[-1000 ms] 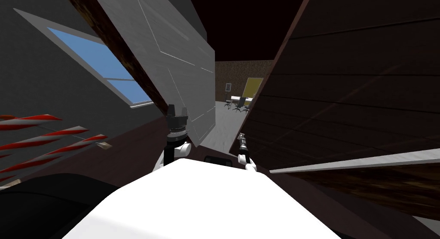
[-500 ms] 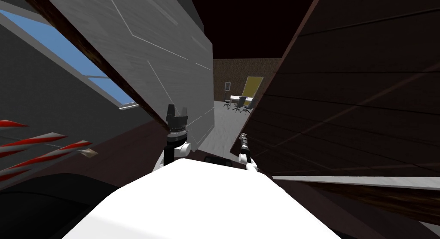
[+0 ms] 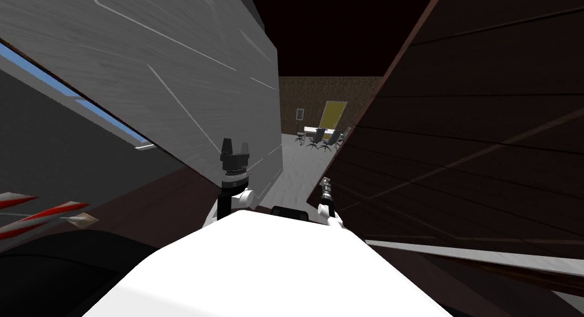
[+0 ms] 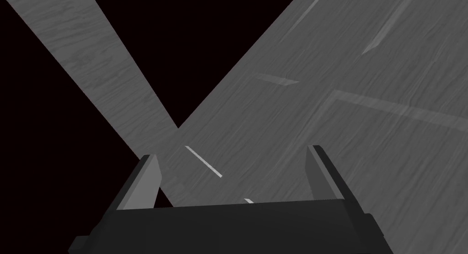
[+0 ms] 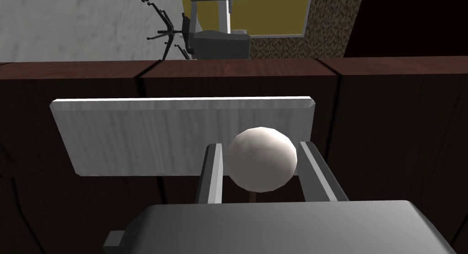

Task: Push the door open

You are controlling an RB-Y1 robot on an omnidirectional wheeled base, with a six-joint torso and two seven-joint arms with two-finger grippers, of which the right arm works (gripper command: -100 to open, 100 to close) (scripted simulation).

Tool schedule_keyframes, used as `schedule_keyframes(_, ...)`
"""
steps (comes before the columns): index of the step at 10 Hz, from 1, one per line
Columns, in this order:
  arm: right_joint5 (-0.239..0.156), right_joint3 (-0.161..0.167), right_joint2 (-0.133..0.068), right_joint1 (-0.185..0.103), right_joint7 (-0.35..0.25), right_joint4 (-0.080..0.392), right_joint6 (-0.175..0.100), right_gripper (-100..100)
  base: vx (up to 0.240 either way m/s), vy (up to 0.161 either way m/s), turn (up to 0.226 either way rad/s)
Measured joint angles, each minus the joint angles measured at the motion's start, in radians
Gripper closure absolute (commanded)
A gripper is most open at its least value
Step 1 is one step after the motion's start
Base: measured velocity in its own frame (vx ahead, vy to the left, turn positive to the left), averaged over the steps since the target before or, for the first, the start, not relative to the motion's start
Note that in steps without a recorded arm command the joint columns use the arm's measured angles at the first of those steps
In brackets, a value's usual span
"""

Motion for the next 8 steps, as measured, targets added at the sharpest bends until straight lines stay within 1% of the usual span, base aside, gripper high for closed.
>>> schedule_keyframes(1,-0.005,-0.010,0.001,0.016,0.007,-0.029,0.014,100,0.136,0.017,-0.021)
schedule_keyframes(2,-0.009,-0.016,-0.003,0.011,0.009,-0.021,0.010,100,0.178,0.035,-0.087)
schedule_keyframes(3,-0.016,-0.028,-0.014,-0.018,0.005,0.038,-0.017,100,0.139,0.028,-0.043)
schedule_keyframes(4,-0.019,-0.035,-0.014,-0.014,0.006,0.034,-0.021,100,0.040,-0.006,-0.013)
schedule_keyframes(5,-0.021,-0.040,-0.011,-0.013,0.013,0.023,-0.017,100,0.110,0.031,-0.106)
schedule_keyframes(6,-0.027,-0.051,-0.002,0.004,0.025,-0.012,0.004,100,0.178,0.058,-0.095)
schedule_keyframes(7,-0.034,-0.063,-0.001,-0.004,0.033,0.005,0.005,100,0.207,0.027,-0.047)
schedule_keyframes(8,-0.038,-0.072,-0.001,0.004,0.036,0.005,0.001,100,0.190,0.004,-0.078)
